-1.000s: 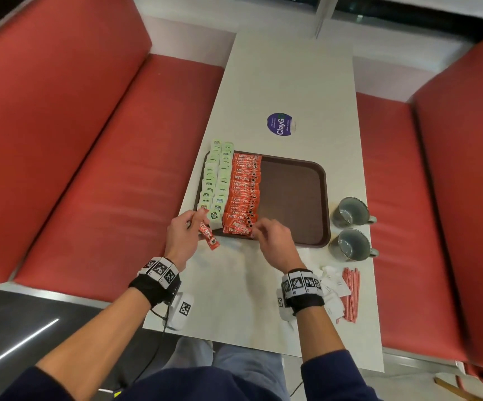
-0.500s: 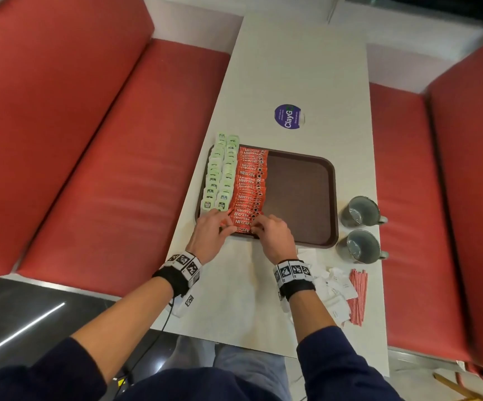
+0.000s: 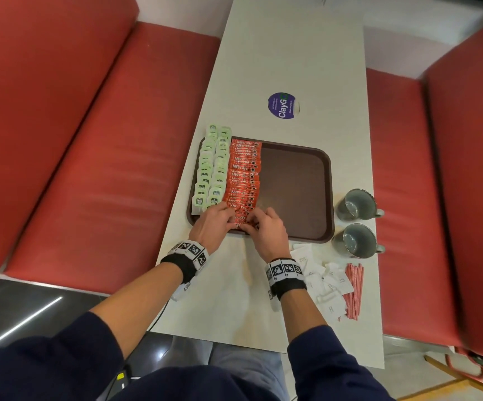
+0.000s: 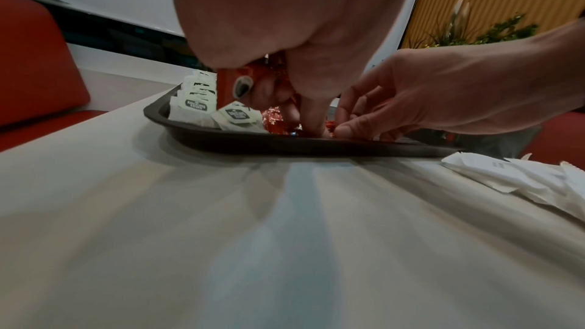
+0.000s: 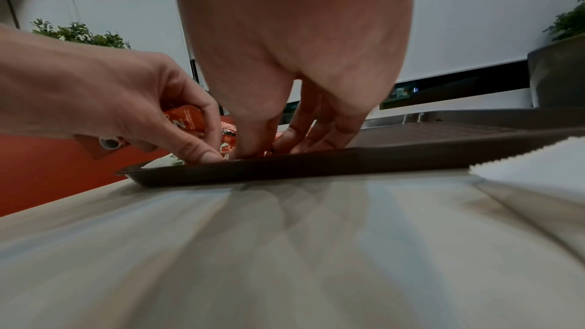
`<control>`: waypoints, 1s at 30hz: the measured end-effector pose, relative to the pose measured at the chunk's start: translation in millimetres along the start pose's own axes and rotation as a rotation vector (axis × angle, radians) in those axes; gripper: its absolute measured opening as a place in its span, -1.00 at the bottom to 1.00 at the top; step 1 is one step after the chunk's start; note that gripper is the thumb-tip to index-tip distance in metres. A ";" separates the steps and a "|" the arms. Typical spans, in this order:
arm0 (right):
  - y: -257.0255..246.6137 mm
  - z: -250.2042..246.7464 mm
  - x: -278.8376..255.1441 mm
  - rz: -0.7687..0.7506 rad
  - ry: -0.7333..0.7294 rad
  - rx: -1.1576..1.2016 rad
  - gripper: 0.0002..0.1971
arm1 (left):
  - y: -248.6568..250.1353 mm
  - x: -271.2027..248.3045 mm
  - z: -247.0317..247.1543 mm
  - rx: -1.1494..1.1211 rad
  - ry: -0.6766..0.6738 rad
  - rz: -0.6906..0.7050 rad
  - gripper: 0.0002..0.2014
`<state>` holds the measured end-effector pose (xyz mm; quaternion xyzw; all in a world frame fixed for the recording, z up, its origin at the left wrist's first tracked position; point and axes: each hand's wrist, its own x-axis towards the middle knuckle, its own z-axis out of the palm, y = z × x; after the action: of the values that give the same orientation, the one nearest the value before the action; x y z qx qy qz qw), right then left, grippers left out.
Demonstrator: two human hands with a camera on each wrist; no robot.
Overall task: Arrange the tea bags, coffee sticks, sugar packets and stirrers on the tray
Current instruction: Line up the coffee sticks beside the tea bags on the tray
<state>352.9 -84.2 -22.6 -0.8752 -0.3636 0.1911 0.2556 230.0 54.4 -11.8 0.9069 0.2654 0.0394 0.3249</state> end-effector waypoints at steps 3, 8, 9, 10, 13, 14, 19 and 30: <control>0.2 -0.1 1.9 0.008 0.020 0.011 -0.75 | -0.6 2.4 1.7 0.008 -0.005 0.006 -0.90; -0.8 1.1 3.7 0.026 0.023 0.010 -0.75 | -4.7 4.7 2.4 -0.009 0.026 0.012 -0.91; -1.1 0.4 3.9 0.028 0.036 0.023 -0.75 | -4.9 4.4 1.0 -0.041 0.036 0.005 -0.90; -1.5 -0.9 4.5 0.030 0.063 0.056 -0.76 | -4.8 3.1 -1.4 -0.084 0.039 -0.005 -0.88; -3.6 -9.6 6.0 0.030 0.144 0.268 -0.85 | -0.7 -5.4 -13.6 -0.268 0.010 -0.020 -0.88; -6.9 -14.5 5.2 0.043 0.112 0.385 -0.85 | 1.4 -9.1 -19.0 -0.354 -0.012 -0.026 -0.89; -24.1 -32.4 -5.2 0.049 -0.191 0.857 -0.87 | 10.1 -25.4 -38.0 -0.606 -0.146 -0.014 -0.96; -19.7 -52.1 -26.1 0.075 -0.046 1.009 -0.85 | 13.1 -46.3 -62.6 -0.885 0.027 -0.195 -0.80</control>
<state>352.1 -107.5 34.3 -0.6505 -0.1999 0.3714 0.6316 181.1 58.0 50.2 0.6508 0.3116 0.1300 0.6801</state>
